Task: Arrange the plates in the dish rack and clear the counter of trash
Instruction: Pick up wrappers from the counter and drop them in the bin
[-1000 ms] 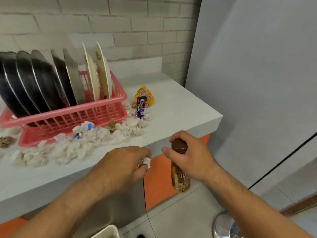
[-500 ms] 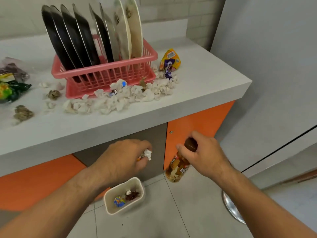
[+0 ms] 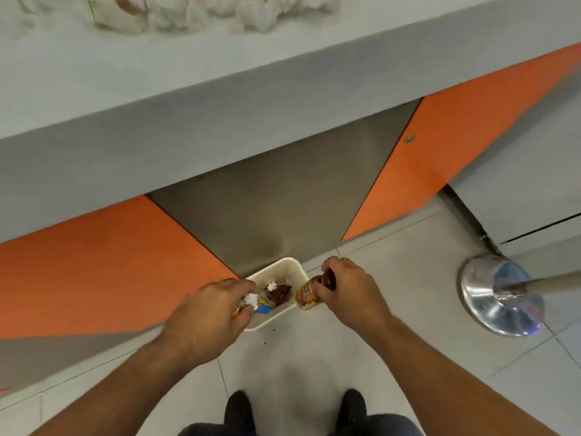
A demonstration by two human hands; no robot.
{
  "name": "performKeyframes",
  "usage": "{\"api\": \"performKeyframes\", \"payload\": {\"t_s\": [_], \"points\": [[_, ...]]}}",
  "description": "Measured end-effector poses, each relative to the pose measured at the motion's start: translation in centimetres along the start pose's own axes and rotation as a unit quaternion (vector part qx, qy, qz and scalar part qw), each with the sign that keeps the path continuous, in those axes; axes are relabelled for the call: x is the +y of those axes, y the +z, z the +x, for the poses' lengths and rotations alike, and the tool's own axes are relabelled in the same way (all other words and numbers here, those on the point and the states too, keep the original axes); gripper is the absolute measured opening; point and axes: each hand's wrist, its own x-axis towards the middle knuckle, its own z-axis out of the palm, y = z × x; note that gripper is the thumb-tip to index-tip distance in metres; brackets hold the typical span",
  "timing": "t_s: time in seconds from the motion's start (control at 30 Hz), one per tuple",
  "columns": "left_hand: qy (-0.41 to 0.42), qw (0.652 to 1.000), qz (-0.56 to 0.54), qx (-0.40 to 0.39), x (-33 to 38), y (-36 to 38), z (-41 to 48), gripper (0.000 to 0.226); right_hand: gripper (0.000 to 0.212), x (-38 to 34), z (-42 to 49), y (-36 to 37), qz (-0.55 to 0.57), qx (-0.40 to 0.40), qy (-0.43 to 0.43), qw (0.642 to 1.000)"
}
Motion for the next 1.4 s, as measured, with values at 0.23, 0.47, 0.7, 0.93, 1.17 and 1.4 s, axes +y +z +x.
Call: {"api": "performKeyframes", "payload": {"t_s": [0.23,0.47,0.7,0.93,1.17,1.4], "points": [[-0.052,0.998,-0.042,0.021,-7.0,12.8,5.3,0.024,0.028,3.9,7.5,12.9,-0.042,-0.017,-0.038,0.998],[-0.072,0.995,-0.058,0.032,-12.3,24.1,11.2,0.023,0.028,7.3,15.0,22.9,-0.163,-0.078,-0.095,0.979],[-0.084,0.994,-0.058,0.047,-15.6,30.0,13.6,0.027,0.026,7.9,18.6,29.9,-0.298,-0.111,-0.162,0.934],[-0.083,0.995,-0.037,0.031,-15.8,30.5,15.1,0.028,0.026,8.2,19.5,30.7,-0.246,-0.139,-0.124,0.951],[-0.069,0.998,-0.01,-0.007,-15.7,31.4,17.9,0.033,0.04,9.1,19.5,30.4,-0.186,-0.215,-0.062,0.957],[-0.084,0.993,-0.032,-0.083,-15.3,34.6,21.3,0.031,0.028,7.8,19.0,25.7,-0.116,-0.163,-0.073,0.977]]}}
